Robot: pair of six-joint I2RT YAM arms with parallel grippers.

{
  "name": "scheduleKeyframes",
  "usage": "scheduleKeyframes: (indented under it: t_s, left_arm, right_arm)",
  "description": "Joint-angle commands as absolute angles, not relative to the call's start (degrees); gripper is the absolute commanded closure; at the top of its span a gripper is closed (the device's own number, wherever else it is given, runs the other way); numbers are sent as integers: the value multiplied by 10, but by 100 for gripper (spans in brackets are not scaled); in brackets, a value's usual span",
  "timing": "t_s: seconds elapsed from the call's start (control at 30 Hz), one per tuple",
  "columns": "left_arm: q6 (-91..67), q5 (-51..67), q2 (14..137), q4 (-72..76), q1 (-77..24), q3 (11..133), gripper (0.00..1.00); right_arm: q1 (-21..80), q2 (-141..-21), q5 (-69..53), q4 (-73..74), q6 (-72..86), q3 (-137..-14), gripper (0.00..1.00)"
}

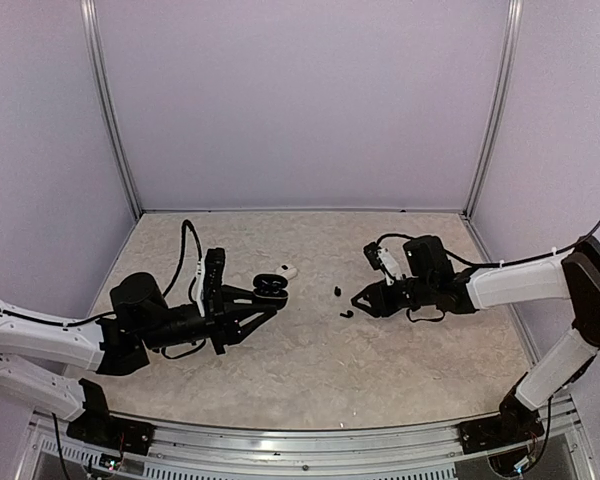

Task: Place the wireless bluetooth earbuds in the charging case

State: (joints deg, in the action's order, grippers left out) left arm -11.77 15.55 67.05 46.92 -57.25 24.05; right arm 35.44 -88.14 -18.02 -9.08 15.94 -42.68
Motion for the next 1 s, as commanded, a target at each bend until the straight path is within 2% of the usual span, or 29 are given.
scheduleKeyframes:
  t_s: [0.0,0.67,0.97]
  left_arm:
    - [-119,151,659,506,-567,226,100]
    - [-121,157,649,533,-554,199,100]
    - [-124,154,636,537,-549,183,100]
  right_arm:
    - [351,-921,-187,-81,162,-439,58]
    - [351,-1052,-230,-105,156,-503,74]
    - [350,-1097,-223,-83,136,-550,73]
